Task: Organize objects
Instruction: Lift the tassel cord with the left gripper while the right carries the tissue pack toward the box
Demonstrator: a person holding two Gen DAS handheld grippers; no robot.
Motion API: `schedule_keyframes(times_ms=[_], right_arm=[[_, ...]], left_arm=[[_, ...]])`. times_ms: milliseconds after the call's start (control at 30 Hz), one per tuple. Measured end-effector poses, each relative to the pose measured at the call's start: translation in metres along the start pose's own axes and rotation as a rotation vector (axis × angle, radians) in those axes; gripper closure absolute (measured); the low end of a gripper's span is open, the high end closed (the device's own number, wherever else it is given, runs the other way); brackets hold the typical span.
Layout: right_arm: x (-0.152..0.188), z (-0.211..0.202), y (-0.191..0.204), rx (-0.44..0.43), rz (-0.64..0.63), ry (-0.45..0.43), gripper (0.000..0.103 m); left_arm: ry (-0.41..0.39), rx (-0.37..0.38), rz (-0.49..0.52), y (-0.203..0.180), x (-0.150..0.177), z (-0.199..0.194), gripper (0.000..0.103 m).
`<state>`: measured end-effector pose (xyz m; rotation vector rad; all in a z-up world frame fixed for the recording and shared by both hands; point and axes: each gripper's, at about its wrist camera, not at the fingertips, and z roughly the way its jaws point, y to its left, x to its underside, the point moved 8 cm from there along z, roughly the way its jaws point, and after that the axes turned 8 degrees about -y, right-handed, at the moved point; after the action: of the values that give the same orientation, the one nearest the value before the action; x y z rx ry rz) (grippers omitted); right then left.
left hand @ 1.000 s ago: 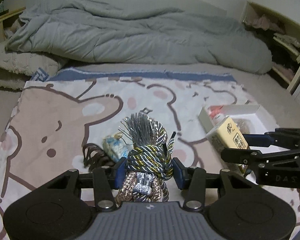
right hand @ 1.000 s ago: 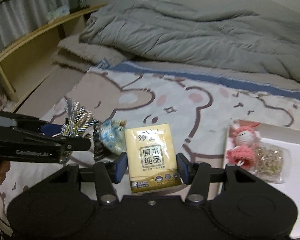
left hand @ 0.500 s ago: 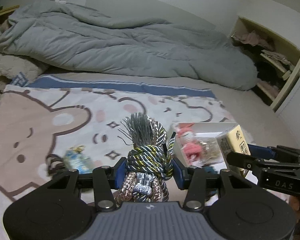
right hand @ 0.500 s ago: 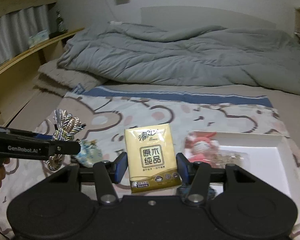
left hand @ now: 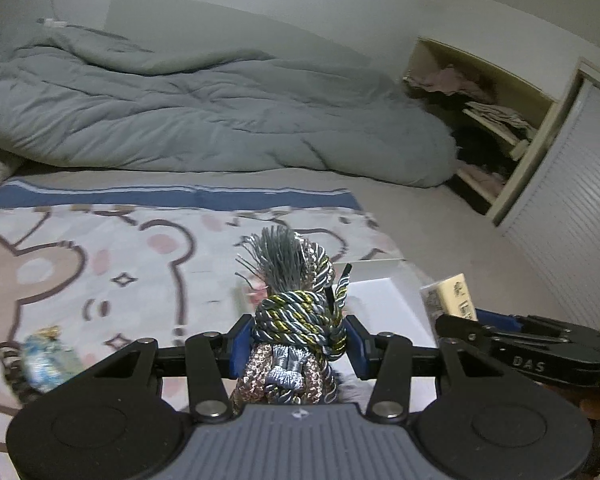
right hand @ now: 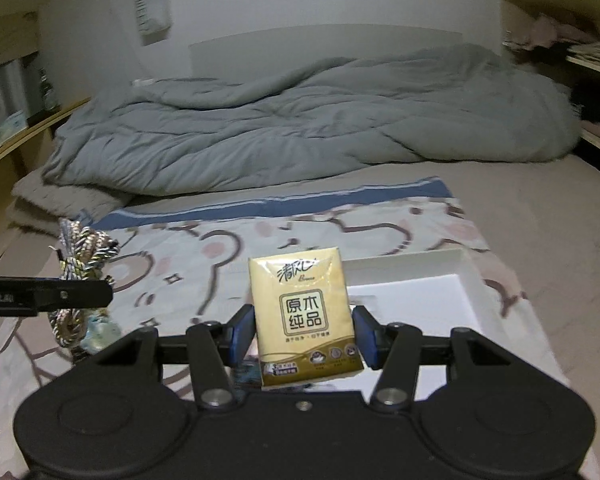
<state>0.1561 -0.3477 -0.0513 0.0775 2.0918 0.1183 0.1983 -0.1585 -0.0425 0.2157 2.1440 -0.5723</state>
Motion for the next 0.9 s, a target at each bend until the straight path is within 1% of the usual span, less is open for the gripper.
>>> schedule_keyframes(times_ms=[133,367,600,767,900], right_arm=[[0.004,-0.001,-0.025,0.035,0.023,0.000,0.049],[0.009,0.001,-0.065,0.092,0.066,-0.002,0.049],[0.013,0.008,-0.095,0.141,0.111,0.007,0.049],[0.006,0.011,-0.108,0.154,0.132,0.019,0.049],[0.000,0.018,-0.118,0.157,0.094,0.028,0.049]], left_arm=[[-0.005,0.044,-0.007,-0.023,0.002,0.013,0.054],[-0.011,0.114,0.017,-0.064,0.002,0.034,0.054],[-0.002,0.169,0.035,-0.099,-0.004,0.059,0.054],[0.030,0.208,0.028,-0.118,-0.004,0.084,0.054],[0.054,0.221,0.013,-0.128,-0.005,0.107,0.054]])
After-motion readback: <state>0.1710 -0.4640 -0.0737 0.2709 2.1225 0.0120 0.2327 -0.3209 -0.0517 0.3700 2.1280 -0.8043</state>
